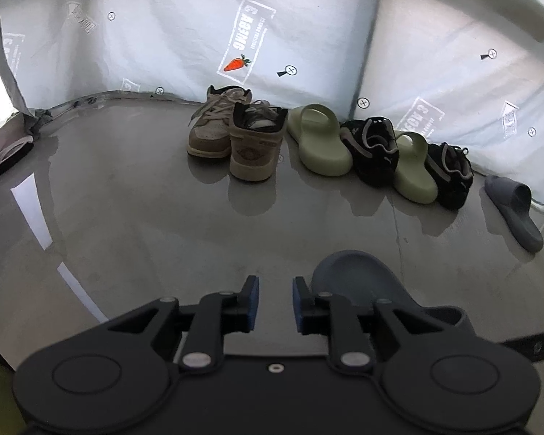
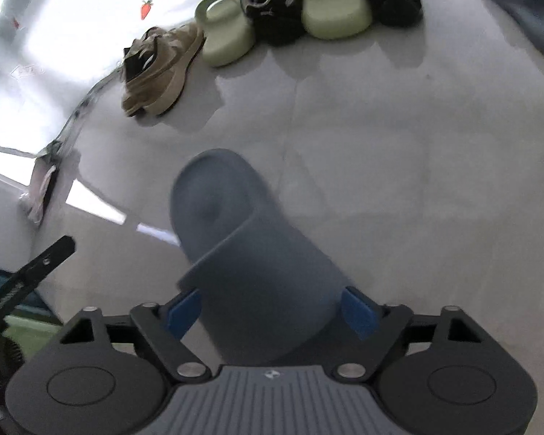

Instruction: Organize scattered shoes

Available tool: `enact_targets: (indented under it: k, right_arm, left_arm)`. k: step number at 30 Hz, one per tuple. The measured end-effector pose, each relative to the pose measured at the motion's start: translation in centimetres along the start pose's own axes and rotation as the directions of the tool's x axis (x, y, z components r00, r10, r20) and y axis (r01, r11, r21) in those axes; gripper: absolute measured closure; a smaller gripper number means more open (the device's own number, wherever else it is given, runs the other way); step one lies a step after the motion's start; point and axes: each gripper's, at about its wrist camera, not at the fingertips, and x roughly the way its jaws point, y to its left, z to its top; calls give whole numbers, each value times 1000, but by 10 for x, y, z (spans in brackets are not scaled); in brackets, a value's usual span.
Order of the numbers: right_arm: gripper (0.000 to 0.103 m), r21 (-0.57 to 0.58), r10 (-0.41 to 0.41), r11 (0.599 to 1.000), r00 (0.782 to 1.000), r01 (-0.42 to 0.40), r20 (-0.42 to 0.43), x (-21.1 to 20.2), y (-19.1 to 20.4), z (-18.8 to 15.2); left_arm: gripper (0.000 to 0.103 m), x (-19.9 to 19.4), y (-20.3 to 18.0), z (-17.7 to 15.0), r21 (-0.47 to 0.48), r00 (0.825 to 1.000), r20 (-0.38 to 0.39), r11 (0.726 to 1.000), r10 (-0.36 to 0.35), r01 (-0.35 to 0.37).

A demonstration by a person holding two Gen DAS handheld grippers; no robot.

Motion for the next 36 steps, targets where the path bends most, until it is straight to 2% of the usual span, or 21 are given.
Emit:
enact_targets:
  k: [4, 6, 12, 15, 16, 17, 22, 30, 36]
  right_arm:
    - [23, -113, -18, 993, 999, 13, -44, 6, 22, -8]
    - [24, -168, 8, 986, 998, -19, -66, 10, 33, -15]
    - [24, -188, 85, 979, 996, -80, 20, 3, 42, -18]
    - [29, -155, 87, 985, 992, -72, 95, 0, 34, -14]
    - [29, -149, 111, 984, 991, -99, 80, 5, 34, -13]
    - [36, -145, 127, 982, 990, -117, 66, 10, 34, -12]
    - [38, -218, 95, 972, 995, -85, 35, 24, 52, -10]
    - [38, -87, 47, 995, 998, -43, 41, 46, 89, 7]
    - [38, -51, 36, 998, 996, -32, 77, 64, 120, 20]
  left_arm:
    - [83, 1, 0, -1, 1, 1000, -3, 1000, -7, 7]
    - [83, 1, 1, -1, 0, 1000, -1, 1000, -6, 6]
    - [83, -1, 13, -5, -18, 1000, -10, 1000, 10, -10]
    - [83, 0, 19, -7, -27, 1000, -21, 1000, 15, -16]
    - [83, 0, 22, -8, -28, 999, -27, 999, 18, -19]
    - [83, -1, 24, -8, -27, 999, -29, 999, 20, -21]
    - [83, -1, 39, -9, -30, 999, -38, 999, 34, -36]
    - [83, 2, 81, -10, -32, 995, -67, 997, 71, -73]
    - [83, 3, 118, -7, -18, 993, -77, 995, 94, -95]
